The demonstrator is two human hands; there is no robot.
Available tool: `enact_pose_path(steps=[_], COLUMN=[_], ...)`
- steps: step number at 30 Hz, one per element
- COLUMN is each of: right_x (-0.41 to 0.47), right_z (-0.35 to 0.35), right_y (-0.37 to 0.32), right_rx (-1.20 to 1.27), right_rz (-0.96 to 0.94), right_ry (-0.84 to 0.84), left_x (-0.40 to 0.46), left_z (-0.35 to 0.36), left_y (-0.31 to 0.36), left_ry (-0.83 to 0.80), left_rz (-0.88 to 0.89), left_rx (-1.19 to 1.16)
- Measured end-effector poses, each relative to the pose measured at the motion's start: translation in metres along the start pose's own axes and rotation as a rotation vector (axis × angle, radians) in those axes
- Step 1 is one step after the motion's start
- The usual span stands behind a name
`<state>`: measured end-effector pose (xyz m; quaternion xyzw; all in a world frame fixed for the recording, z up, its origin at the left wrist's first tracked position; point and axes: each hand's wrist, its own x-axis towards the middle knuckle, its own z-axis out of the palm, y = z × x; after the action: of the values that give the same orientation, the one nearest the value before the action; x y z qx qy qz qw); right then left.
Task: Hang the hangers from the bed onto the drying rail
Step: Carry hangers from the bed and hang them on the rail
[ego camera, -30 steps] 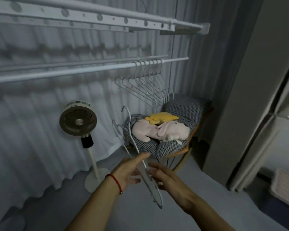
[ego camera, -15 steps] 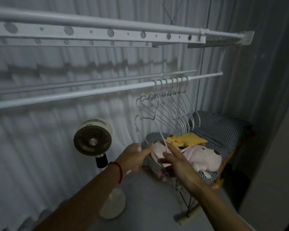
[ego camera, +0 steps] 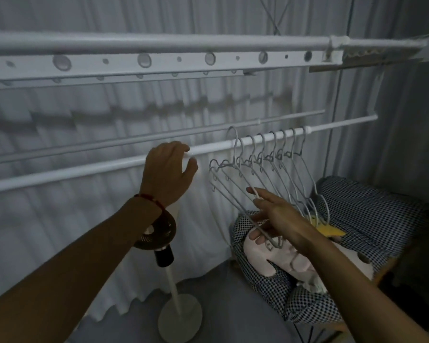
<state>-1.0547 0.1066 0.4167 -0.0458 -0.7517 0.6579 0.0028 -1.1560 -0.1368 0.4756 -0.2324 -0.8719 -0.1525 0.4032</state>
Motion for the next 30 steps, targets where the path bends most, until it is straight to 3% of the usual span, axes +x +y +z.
enact_pose_path(steps=[6,15,24,30], right_x=[0.021,0.034,0.02,0.007], right_z=[0.011,0.018,0.015,0.013], right_y=[0.008,0.022,0.015,0.022], right_rx=[-0.084,-0.209,-0.043,0.041], right_rz=[0.048,0.021,0.209,0.236], right_ry=[-0.004,0.091,0.042,0.054], left_x=[0.007,0.005,0.001,0.0], left_z=[0.017,0.032,0.039,0.039], left_y=[-0.024,-0.038,-0.04,-0.039], left_ry=[-0.112,-0.077,-0.034,-0.056], left_rz=[-0.035,-0.008,0.03,0.033], left_rx=[0.121,0.14,0.137,0.155])
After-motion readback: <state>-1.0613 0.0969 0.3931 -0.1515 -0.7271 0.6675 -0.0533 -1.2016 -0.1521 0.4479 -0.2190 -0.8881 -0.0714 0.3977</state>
